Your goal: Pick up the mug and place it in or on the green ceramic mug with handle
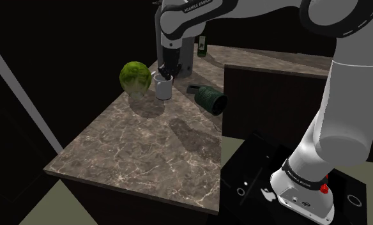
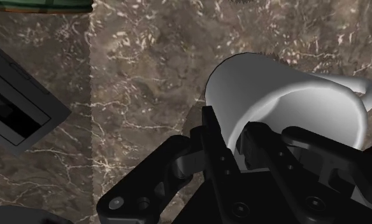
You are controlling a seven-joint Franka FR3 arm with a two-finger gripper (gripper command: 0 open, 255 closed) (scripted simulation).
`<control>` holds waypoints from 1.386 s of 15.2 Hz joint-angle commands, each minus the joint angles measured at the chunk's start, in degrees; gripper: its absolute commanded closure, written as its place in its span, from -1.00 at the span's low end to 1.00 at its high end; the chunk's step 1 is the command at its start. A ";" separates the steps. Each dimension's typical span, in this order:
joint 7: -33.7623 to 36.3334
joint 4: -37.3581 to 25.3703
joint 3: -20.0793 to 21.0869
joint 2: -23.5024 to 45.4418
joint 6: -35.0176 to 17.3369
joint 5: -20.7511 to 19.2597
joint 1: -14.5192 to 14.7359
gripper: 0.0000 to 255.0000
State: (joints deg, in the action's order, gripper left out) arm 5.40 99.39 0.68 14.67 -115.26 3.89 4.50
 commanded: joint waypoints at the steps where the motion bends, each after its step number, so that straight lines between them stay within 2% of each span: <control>1: 0.06 -1.05 -0.02 -0.43 1.48 -0.04 -0.03 1.00; 19: 0.86 -13.29 -0.07 -1.62 14.89 -0.28 -0.10 1.00; 20: 0.87 -13.47 -0.07 -1.62 15.07 -0.28 -0.10 1.00; 21: -0.02 -10.99 -0.38 -3.56 14.59 -0.17 -0.63 1.00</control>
State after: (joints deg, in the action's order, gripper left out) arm 5.96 87.29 0.52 12.10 -100.58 3.65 4.23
